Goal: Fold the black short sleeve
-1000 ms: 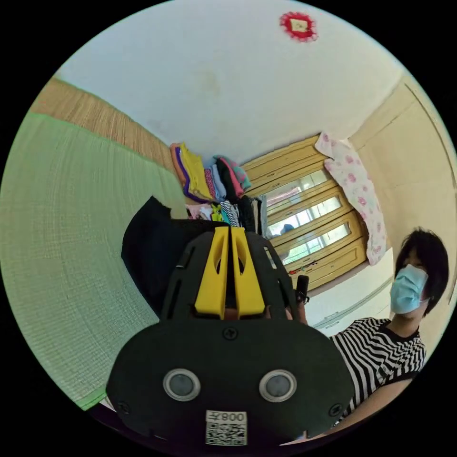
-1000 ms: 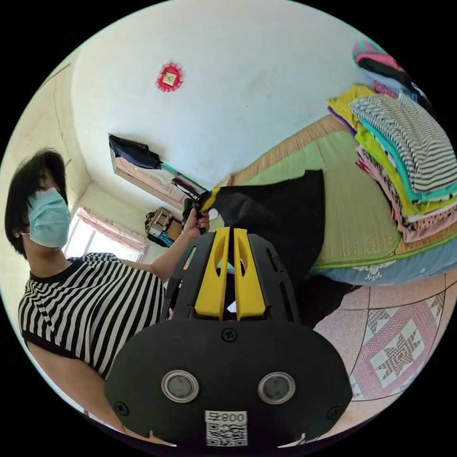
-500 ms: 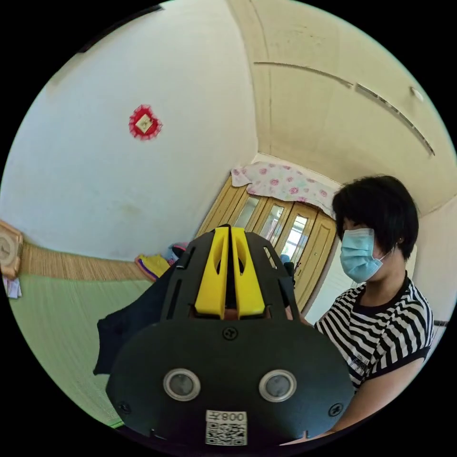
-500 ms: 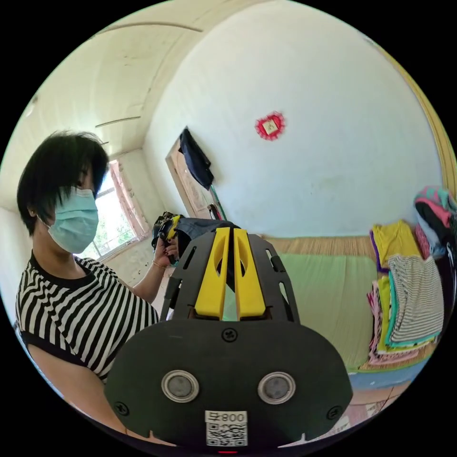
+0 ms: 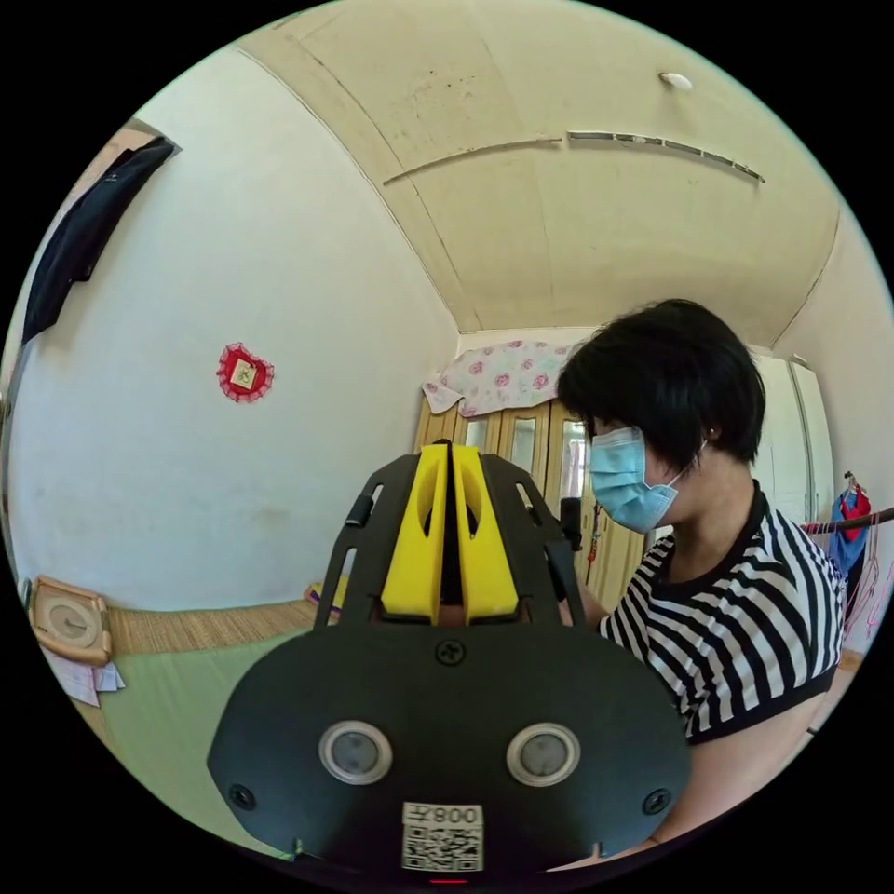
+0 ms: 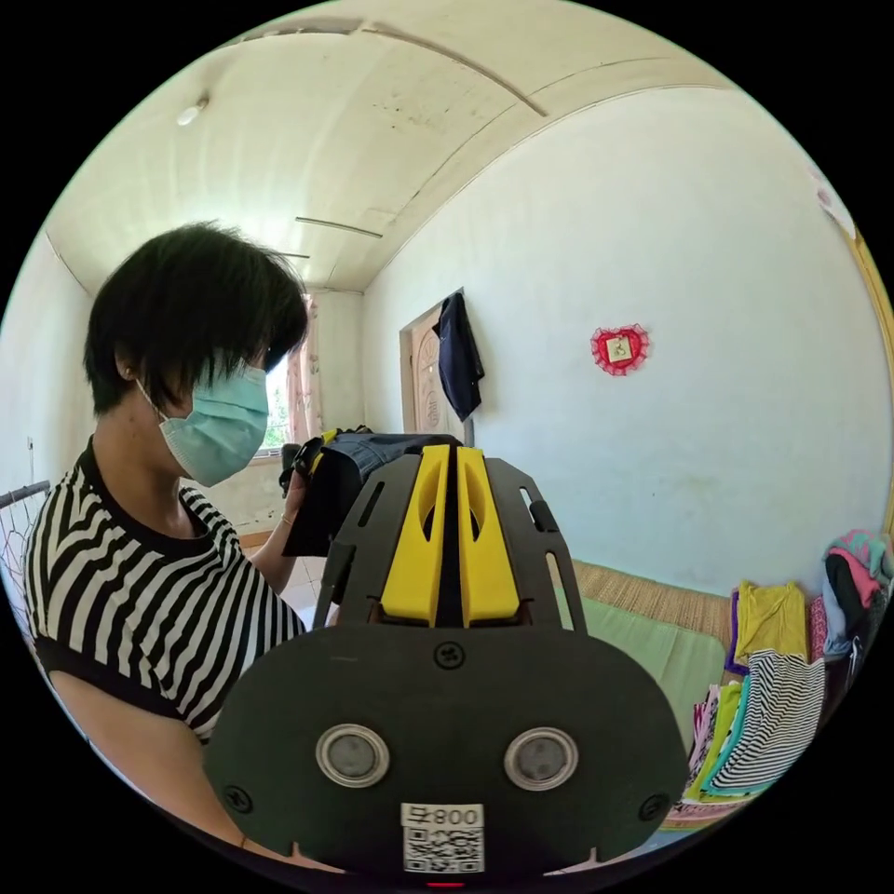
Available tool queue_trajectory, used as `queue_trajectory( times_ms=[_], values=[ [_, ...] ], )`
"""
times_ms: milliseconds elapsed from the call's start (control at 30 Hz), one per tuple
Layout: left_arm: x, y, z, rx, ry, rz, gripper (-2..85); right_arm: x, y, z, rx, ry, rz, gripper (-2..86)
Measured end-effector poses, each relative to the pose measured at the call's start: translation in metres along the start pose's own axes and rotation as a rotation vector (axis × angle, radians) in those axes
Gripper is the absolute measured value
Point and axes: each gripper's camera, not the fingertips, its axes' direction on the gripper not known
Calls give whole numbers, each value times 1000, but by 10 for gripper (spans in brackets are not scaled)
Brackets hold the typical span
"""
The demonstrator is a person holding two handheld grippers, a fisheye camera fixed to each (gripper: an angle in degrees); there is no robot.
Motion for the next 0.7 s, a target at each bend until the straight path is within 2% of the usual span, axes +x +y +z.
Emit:
queue_trajectory(
  times_ms=[200,333,533,633,700],
  values=[
    [-35,15,-15,-30,-65,-12,8,45,-34,61,-37,-21,29,10],
    [-89,22,2,-88,-121,-70,9,97,-59,121,-82,0,60,10],
    [-227,41,69,-246,-334,-196,12,242,-97,290,-273,60,187,15],
    [-319,70,120,-413,-526,-276,19,331,-99,397,-400,76,316,21],
    [-376,102,144,-522,-633,-402,26,398,-82,477,-532,172,435,27]
  ],
)
